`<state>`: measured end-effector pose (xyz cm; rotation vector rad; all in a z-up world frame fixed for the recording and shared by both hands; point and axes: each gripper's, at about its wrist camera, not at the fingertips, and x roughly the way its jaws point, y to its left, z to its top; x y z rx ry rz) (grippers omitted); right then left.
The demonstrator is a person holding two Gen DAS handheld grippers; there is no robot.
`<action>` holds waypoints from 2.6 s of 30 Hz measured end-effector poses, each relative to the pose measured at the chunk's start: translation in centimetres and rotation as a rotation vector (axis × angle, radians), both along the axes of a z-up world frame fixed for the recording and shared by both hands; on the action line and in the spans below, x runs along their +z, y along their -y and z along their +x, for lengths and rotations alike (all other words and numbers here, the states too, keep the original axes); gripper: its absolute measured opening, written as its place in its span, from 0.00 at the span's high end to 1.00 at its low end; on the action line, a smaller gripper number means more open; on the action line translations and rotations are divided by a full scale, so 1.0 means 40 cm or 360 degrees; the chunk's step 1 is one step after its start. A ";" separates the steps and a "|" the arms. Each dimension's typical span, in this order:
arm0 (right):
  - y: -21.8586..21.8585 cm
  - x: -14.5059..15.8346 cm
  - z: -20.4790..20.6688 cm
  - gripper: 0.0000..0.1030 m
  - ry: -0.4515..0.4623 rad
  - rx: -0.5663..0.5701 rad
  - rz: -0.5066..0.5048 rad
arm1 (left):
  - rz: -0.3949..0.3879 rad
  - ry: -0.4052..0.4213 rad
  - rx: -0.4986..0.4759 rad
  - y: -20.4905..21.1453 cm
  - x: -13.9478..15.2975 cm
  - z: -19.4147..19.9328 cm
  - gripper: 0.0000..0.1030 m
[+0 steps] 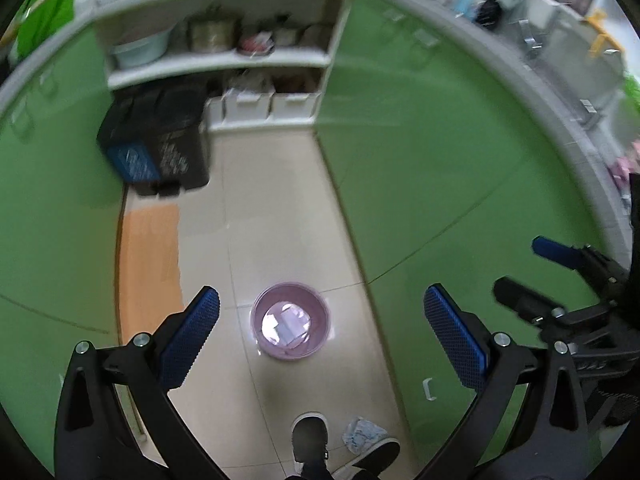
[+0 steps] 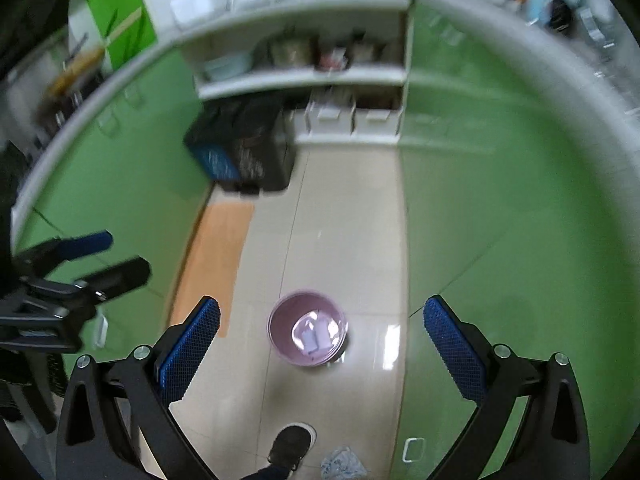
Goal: Collect trash
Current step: 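Move both tools back over the counter, then grasp the crumpled white paper with the left tool and lift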
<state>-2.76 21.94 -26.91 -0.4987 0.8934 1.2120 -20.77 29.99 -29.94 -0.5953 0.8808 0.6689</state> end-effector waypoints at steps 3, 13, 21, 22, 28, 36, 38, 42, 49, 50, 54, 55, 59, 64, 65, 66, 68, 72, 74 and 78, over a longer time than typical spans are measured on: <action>0.113 0.157 0.024 0.05 0.0029 -0.0099 0.0094 | 0.0068 0.0049 -0.0075 0.052 0.138 0.037 0.03; 0.528 0.469 0.132 0.05 0.0163 -0.0522 0.0259 | 0.0230 0.0205 -0.0437 0.290 0.480 0.197 0.03; 0.830 0.530 0.202 0.05 0.0227 -0.0925 0.0269 | 0.0244 0.0300 -0.0805 0.499 0.587 0.374 0.03; 0.872 0.532 0.213 0.05 0.0229 -0.0982 0.0264 | 0.0242 0.0298 -0.0858 0.526 0.592 0.403 0.03; 1.035 0.519 0.263 0.05 0.0209 -0.1199 0.0251 | 0.0215 0.0267 -0.1046 0.628 0.589 0.555 0.03; 1.095 0.491 0.340 0.05 0.0170 -0.1241 0.0227 | 0.0171 0.0117 -0.1133 0.663 0.518 0.781 0.03; 1.102 0.485 0.363 0.05 0.0158 -0.1238 0.0220 | 0.0181 0.0088 -0.1144 0.668 0.502 0.817 0.03; 1.103 0.472 0.408 0.05 0.0138 -0.1231 0.0205 | 0.0195 0.0001 -0.1172 0.669 0.455 0.913 0.03; 1.105 0.434 0.469 0.05 0.0095 -0.1225 0.0150 | 0.0168 -0.0171 -0.1193 0.642 0.345 1.048 0.03; 1.105 0.429 0.475 0.05 0.0089 -0.1224 0.0142 | 0.0162 -0.0184 -0.1194 0.639 0.336 1.060 0.03; 1.105 0.409 0.493 0.05 0.0063 -0.1229 0.0118 | 0.0144 -0.0233 -0.1204 0.629 0.291 1.099 0.03; 1.106 0.406 0.494 0.05 0.0060 -0.1230 0.0114 | 0.0138 -0.0237 -0.1211 0.629 0.284 1.105 0.03; 1.108 0.393 0.499 0.05 0.0045 -0.1237 0.0095 | 0.0121 -0.0249 -0.1235 0.631 0.266 1.122 0.14; 1.105 0.388 0.507 0.05 0.0039 -0.1240 0.0091 | 0.0131 -0.0267 -0.1277 0.650 0.260 1.128 0.55; 1.104 0.388 0.508 0.05 0.0037 -0.1238 0.0092 | 0.0129 -0.0256 -0.1280 0.652 0.262 1.127 0.55; 1.101 0.388 0.510 0.05 0.0038 -0.1235 0.0093 | 0.0127 -0.0247 -0.1281 0.653 0.264 1.127 0.57; 1.096 0.388 0.512 0.05 0.0039 -0.1230 0.0093 | 0.0126 -0.0234 -0.1284 0.653 0.269 1.123 0.59; 1.080 0.390 0.520 0.05 0.0043 -0.1210 0.0091 | 0.0134 -0.0186 -0.1277 0.650 0.293 1.112 0.60; 1.070 0.391 0.526 0.05 0.0047 -0.1197 0.0092 | 0.0145 -0.0167 -0.1274 0.649 0.310 1.105 0.60; 1.043 0.391 0.550 0.05 0.0050 -0.1168 0.0090 | 0.0171 -0.0139 -0.1253 0.646 0.345 1.087 0.60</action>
